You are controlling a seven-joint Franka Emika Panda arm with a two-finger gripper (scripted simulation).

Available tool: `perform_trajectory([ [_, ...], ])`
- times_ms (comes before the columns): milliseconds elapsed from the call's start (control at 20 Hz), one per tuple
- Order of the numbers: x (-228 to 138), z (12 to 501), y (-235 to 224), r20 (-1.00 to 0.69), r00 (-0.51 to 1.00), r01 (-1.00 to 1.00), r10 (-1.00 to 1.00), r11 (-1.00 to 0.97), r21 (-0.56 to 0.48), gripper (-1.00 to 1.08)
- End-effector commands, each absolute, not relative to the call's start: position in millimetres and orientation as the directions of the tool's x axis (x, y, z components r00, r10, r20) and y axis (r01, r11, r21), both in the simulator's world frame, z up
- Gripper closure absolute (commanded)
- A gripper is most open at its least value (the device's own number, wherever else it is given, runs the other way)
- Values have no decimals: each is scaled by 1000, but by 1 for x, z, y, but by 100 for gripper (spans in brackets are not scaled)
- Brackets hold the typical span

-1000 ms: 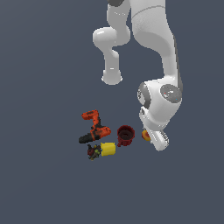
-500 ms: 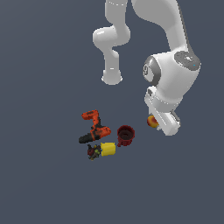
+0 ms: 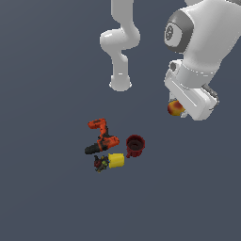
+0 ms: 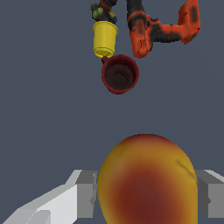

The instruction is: Pick up a designated object from a clutter of objects.

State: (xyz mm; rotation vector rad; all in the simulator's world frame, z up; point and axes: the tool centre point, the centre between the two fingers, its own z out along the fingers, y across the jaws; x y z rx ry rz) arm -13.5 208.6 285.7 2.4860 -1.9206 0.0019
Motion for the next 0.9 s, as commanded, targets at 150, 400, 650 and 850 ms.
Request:
perform_trajectory([
  [150, -23, 334, 214, 1, 252, -968, -968, -252, 0, 108],
  [400, -28, 363, 218, 1, 253, -968, -968, -253, 0, 108],
  [650, -30, 378, 221, 0, 253, -967, -967, -253, 0, 108],
  [850, -30, 380, 222, 0, 253, -967, -967, -253, 0, 108],
])
